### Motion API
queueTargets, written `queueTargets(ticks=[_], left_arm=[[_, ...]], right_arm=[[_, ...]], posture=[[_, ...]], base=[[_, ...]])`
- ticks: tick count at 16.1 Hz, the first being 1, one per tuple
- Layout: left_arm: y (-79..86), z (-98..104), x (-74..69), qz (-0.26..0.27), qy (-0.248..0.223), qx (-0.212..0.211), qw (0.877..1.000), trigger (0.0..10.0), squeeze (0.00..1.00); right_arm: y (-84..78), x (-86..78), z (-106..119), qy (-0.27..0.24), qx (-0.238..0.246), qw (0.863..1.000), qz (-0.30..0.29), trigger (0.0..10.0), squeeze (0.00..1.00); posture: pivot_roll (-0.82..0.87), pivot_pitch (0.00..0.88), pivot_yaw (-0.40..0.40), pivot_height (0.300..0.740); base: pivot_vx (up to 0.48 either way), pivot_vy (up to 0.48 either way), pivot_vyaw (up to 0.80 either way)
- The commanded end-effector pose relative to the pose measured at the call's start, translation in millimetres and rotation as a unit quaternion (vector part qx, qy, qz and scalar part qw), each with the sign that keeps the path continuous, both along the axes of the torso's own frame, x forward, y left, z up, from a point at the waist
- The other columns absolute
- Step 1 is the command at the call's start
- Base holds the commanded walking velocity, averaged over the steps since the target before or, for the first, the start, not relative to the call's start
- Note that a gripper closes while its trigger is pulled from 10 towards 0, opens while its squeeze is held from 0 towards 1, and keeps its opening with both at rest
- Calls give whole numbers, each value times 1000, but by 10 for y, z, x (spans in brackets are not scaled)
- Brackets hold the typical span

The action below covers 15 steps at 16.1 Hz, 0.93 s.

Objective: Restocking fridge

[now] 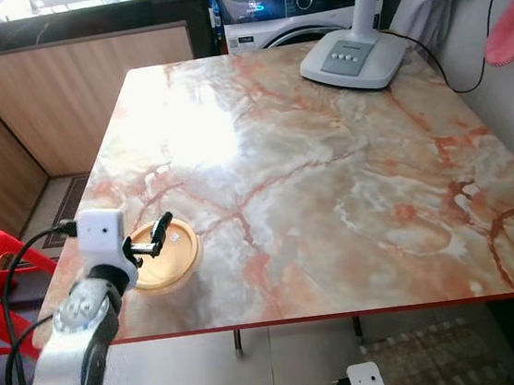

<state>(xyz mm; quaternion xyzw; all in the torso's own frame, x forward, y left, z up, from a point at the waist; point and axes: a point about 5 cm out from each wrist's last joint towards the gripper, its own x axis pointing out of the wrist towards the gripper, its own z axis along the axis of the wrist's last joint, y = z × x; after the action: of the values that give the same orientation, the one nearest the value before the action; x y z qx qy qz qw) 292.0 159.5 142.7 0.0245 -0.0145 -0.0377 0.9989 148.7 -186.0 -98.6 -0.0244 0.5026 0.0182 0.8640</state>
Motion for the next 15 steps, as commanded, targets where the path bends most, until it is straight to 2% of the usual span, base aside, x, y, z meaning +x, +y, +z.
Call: queueTargets(ticks=[1,2,4,5,7,8,9,12,13,15], left_arm=[[23,71,-59,16,-36,11,999,10000,0],[-5,63,-114,18,-51,18,998,10000,0],[6,-24,-195,41,-50,16,998,10000,0],[61,-72,-220,66,-42,17,997,10000,0],[139,-150,-251,81,-30,2,996,10000,0],[274,-217,-273,106,-17,-55,993,10000,0],[322,-222,-270,111,-14,-83,990,10000,0],[381,-155,-253,112,-24,-130,985,10000,0],[394,-156,-251,115,-23,-132,984,10000,1000],[384,-167,-241,103,-21,-145,984,10000,1000]], right_arm=[[16,-50,-21,7,2,1000,0,10000,0],[19,-49,-21,7,2,1000,1,10000,0],[29,-46,-20,6,3,1000,1,10000,0],[30,-45,-20,5,3,1000,0,10000,0],[33,-45,-21,6,3,1000,1,10000,0],[35,-46,-21,6,3,1000,2,10000,0],[32,-48,-21,6,3,1000,2,10000,0],[20,-54,-22,7,0,1000,4,10000,0],[17,-57,-23,7,0,1000,5,10000,0],[14,-58,-23,7,-1,1000,6,10000,0]], posture=[[63,56,30,740],[66,55,31,740],[60,51,34,740],[62,47,35,740],[65,41,36,740],[60,38,36,740],[61,37,36,740],[65,32,29,740],[65,32,27,740],[65,30,26,740]], base=[[0,0,0],[0,0,0],[0,0,0],[0,0,0],[0,0,0],[0,0,0],[0,0,0],[0,0,0],[0,0,0],[0,0,0]])
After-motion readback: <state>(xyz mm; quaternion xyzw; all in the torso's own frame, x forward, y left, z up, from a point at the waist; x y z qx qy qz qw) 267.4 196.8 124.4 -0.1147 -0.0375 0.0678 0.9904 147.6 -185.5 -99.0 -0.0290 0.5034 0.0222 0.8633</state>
